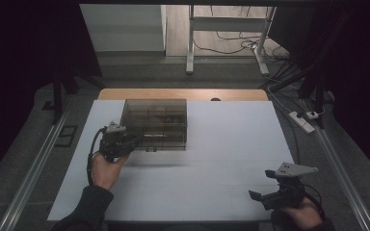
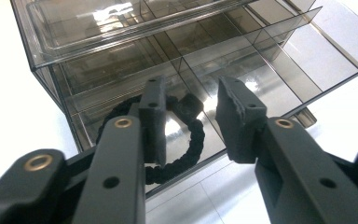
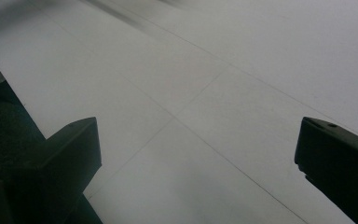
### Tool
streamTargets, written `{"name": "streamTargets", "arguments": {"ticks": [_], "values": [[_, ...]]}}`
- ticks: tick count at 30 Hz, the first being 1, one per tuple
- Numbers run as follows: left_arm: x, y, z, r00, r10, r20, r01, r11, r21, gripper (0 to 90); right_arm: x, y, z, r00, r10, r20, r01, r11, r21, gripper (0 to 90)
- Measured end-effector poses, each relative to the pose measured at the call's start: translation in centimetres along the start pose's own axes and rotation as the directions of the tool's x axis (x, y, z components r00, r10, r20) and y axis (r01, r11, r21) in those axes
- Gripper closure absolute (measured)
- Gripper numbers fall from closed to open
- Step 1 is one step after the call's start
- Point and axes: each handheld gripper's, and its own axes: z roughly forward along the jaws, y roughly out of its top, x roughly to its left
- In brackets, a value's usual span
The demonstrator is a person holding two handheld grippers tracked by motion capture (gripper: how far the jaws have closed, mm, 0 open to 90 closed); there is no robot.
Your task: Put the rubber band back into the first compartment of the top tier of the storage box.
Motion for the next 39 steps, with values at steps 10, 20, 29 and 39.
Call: {"name": "streamTargets", "arguments": {"ticks": [10, 20, 29, 39], "values": [[-0.1, 0.0, -0.1, 0.9997, 0.013, 0.021, -0.013, 0.9999, -0.007, 47.2, 0.0, 0.0, 0.0, 1.0000, 0.002, 0.001, -0.002, 1.000, -0.001, 0.2], [-0.4, 0.0, -0.6, 0.9973, 0.034, 0.065, -0.033, 0.9993, -0.015, 31.5, -0.1, 0.0, 0.0, 0.9999, 0.012, 0.009, -0.012, 1.000, 0.002, 0.2], [-0.9, 0.0, -0.8, 0.9924, 0.064, 0.105, -0.064, 0.9979, -0.007, 20.8, -0.1, 0.0, 0.0, 0.9999, 0.013, 0.009, -0.013, 1.000, 0.003, 0.2], [-1.0, -0.4, -1.6, 0.9876, 0.058, 0.146, -0.058, 0.9983, -0.009, 14.1, -0.1, 0.0, 0.0, 0.9999, 0.013, 0.005, -0.013, 1.000, -0.001, 0.2]]}}
